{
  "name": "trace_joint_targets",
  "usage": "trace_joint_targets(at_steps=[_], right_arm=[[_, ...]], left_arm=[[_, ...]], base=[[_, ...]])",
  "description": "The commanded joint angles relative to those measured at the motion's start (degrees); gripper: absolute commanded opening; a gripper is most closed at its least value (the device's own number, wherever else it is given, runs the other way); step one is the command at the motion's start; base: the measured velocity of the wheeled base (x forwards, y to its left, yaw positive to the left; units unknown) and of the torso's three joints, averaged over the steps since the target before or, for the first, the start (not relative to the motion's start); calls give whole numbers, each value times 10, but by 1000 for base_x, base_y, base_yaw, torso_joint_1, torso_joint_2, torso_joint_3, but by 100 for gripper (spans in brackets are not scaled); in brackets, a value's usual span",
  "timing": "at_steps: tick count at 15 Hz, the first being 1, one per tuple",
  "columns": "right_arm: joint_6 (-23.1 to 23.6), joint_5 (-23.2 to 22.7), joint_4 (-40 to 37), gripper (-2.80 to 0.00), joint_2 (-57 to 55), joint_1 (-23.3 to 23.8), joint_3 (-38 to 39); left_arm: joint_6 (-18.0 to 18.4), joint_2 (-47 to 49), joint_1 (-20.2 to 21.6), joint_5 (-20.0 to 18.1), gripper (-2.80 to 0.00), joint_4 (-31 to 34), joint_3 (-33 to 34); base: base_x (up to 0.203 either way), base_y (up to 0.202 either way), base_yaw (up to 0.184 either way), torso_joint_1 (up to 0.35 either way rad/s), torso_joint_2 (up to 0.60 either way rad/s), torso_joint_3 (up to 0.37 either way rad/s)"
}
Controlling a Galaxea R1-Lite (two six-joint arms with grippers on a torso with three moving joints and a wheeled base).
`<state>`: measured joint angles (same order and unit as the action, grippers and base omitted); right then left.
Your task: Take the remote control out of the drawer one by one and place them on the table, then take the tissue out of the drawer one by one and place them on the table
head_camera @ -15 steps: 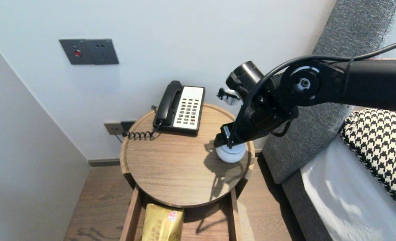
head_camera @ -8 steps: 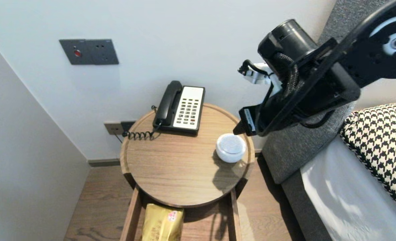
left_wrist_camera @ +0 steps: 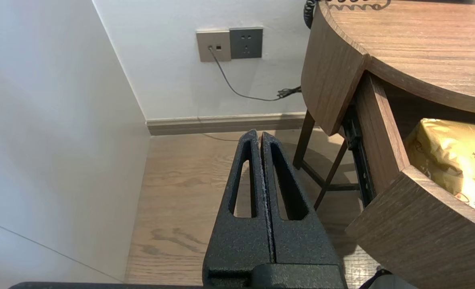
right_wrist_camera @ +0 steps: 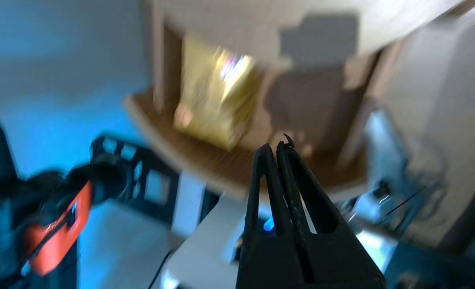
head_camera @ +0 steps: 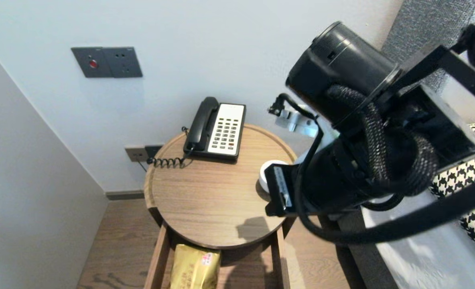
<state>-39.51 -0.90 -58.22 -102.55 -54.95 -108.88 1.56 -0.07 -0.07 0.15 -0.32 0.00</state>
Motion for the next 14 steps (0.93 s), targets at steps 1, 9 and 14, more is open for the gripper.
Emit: trace_joint_targets(at_steps=[1,9,14], right_arm=[[-34,-14,-3,-280,-39,-48,8],[-60,-21,3,0,-134,-125,-15],[-61,-8,35,0,-188,-139,-17]], left_arm=[[0,1,0,0,-280,0,0],[0,1,0,0,-280,0,0],[0,1,0,0,-280,0,0]], base=[[0,0,0,0,0,0],[0,0,0,0,0,0],[0,0,0,0,0,0]])
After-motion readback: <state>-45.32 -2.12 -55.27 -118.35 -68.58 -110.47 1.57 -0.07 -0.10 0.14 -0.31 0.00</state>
